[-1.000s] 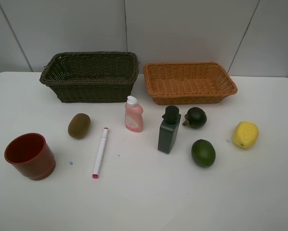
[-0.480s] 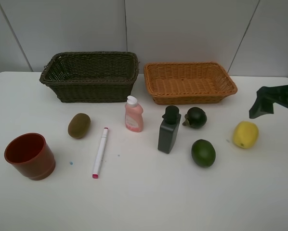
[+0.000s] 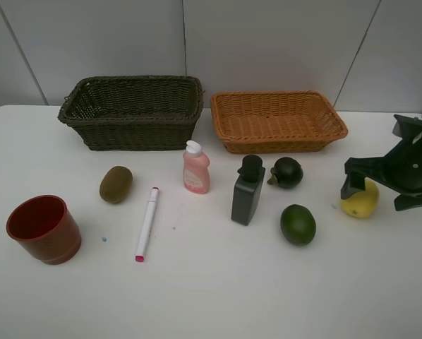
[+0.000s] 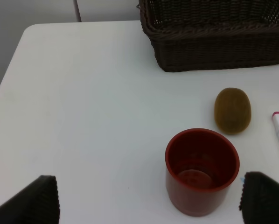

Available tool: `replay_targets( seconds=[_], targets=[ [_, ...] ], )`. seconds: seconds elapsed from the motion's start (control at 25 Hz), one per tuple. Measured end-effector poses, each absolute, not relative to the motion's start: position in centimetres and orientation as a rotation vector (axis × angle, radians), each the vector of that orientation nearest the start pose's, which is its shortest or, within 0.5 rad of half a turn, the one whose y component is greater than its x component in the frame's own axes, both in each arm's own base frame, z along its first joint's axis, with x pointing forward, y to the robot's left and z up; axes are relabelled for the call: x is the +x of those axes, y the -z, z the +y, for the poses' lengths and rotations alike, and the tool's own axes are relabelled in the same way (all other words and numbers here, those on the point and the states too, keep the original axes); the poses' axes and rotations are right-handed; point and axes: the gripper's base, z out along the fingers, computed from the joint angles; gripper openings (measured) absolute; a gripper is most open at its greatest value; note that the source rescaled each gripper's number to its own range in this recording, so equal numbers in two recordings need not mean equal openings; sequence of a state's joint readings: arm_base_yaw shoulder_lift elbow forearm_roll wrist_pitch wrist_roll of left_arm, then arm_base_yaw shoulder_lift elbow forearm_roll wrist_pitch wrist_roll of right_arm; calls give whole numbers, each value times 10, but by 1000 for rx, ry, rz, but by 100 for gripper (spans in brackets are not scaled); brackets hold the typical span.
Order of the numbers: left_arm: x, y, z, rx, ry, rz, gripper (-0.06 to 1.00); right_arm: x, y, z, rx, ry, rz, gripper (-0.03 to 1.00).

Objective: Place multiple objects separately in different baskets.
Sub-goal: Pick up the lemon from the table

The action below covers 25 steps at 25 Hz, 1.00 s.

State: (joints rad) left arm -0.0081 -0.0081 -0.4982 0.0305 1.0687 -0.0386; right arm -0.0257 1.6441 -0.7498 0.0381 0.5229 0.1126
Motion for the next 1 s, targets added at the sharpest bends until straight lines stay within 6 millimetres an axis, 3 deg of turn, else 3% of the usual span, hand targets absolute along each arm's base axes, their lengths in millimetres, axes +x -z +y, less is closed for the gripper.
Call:
replay_targets(
  seconds=[0.68, 0.8, 1.0],
  targets=[
    [-6, -276, 2, -33, -7, 2045, 100, 286, -114, -6, 241, -42, 2866, 97],
    [-6, -276, 2, -33, -7, 2045, 100, 286, -114, -6, 241, -42, 2863, 84],
    [-6, -276, 2, -33, -7, 2045, 100, 287, -114, -6, 237, -42, 2861, 45]
  ],
)
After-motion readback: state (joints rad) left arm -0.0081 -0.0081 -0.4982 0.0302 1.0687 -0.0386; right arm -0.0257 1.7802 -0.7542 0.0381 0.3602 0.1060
